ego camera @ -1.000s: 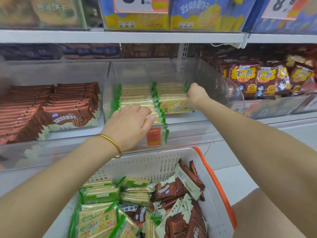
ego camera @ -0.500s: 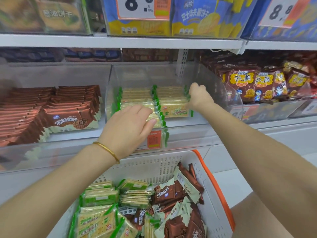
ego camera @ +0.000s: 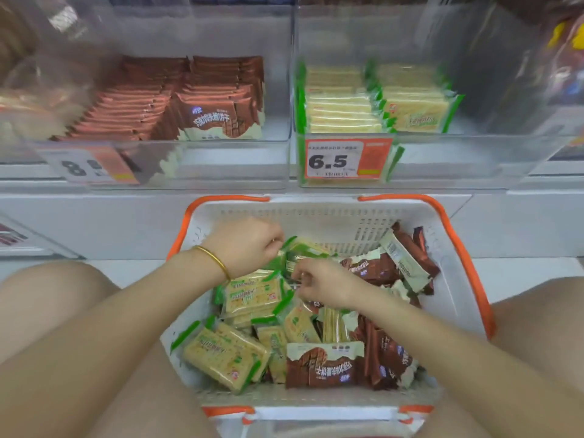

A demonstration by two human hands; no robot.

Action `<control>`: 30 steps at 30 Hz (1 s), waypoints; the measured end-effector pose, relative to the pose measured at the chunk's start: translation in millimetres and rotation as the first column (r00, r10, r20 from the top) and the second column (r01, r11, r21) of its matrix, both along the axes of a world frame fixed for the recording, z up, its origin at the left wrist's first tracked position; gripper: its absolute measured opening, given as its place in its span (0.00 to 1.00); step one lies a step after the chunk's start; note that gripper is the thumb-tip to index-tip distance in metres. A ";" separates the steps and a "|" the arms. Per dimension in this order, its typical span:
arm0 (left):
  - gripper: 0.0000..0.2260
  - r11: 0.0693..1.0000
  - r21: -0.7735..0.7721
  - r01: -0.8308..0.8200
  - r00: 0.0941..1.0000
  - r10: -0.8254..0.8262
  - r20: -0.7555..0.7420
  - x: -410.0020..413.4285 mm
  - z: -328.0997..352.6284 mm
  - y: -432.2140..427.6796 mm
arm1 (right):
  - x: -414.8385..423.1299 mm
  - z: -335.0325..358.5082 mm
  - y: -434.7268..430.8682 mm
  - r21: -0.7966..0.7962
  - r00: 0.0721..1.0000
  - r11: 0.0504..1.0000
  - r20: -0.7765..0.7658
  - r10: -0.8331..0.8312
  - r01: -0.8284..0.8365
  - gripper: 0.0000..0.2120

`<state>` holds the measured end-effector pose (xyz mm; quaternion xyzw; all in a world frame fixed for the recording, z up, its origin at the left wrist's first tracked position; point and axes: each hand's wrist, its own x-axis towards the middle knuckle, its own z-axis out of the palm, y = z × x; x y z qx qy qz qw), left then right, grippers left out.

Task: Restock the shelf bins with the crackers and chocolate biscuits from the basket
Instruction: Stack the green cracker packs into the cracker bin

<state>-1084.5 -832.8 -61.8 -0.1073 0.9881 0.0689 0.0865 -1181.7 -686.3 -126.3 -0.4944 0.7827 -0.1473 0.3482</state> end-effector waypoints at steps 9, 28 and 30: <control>0.11 0.999 0.042 -0.014 0.979 0.005 0.205 -1.5 -16.3 8.0 | 4.4 -43.5 3.5 0.071 0.953 0.992 0.277 -0.121 0.105 0.16; 0.07 0.608 0.759 -0.231 0.973 0.157 0.170 -7.1 7.6 26.3 | -38.4 56.8 52.8 0.004 0.360 0.653 0.832 -0.423 0.757 0.09; 0.04 0.609 0.768 -0.196 0.980 0.133 0.145 -9.4 16.2 27.0 | -42.1 68.5 60.2 -0.015 0.417 0.709 0.818 -0.397 0.705 0.16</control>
